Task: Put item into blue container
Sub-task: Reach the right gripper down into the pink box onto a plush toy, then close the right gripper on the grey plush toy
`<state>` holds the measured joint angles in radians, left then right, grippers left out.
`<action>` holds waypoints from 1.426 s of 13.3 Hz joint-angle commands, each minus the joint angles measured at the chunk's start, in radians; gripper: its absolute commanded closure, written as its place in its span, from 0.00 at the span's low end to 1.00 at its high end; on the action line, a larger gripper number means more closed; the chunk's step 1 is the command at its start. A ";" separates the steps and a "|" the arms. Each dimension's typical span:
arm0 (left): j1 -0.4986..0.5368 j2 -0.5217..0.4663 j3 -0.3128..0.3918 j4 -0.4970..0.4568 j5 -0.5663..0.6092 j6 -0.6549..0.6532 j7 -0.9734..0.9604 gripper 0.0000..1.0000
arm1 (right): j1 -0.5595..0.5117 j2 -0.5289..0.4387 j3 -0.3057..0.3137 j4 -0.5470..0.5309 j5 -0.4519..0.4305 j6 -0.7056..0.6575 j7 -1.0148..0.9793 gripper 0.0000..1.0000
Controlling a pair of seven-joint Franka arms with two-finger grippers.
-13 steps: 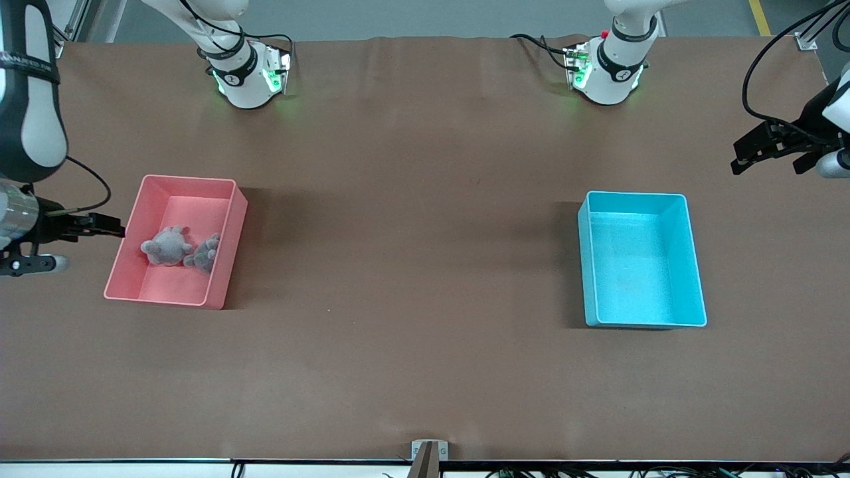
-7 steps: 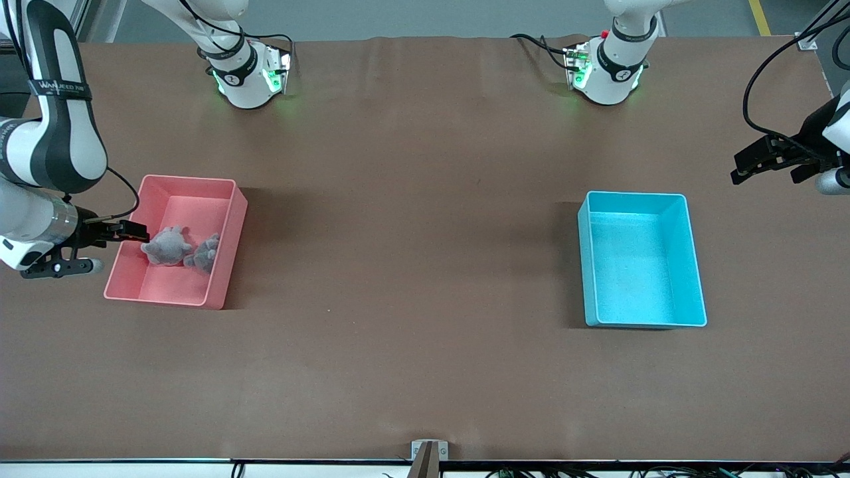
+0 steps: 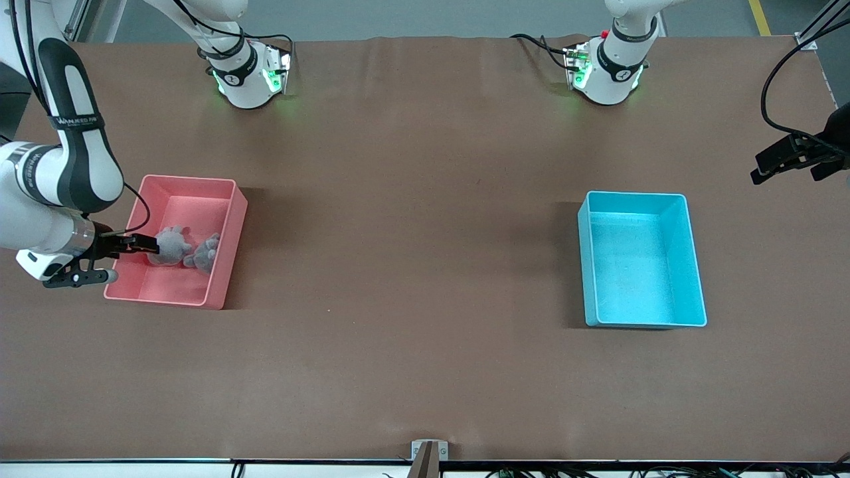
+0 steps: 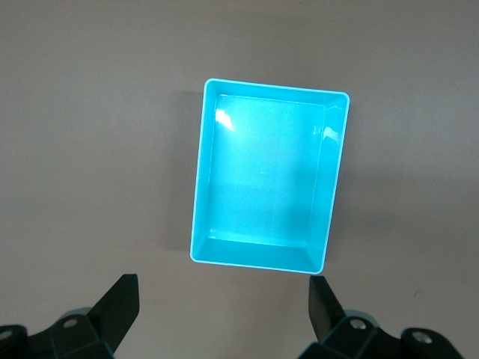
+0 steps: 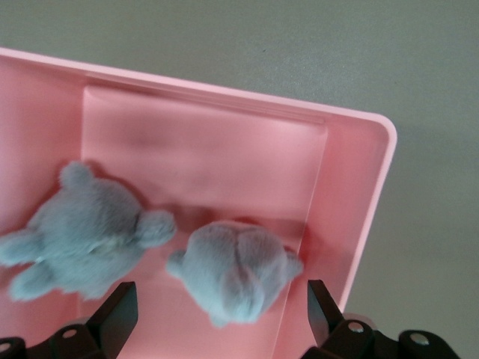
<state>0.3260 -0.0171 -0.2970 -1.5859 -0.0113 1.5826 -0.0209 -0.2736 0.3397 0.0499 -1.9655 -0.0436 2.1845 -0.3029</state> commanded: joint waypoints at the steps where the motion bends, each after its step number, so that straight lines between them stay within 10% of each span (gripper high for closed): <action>1: 0.002 0.002 -0.007 0.012 0.013 -0.006 0.004 0.00 | -0.022 0.036 0.015 -0.048 -0.002 0.096 -0.044 0.00; 14: 0.002 -0.006 -0.007 0.006 0.005 -0.013 0.004 0.00 | -0.035 0.104 0.016 -0.087 -0.001 0.101 -0.058 0.04; 19: 0.004 -0.007 -0.007 0.009 0.007 -0.021 0.006 0.00 | -0.035 0.104 0.016 -0.082 -0.001 0.090 -0.156 0.74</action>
<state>0.3253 -0.0172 -0.2998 -1.5815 -0.0113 1.5788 -0.0209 -0.2854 0.4461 0.0499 -2.0405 -0.0435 2.2731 -0.4283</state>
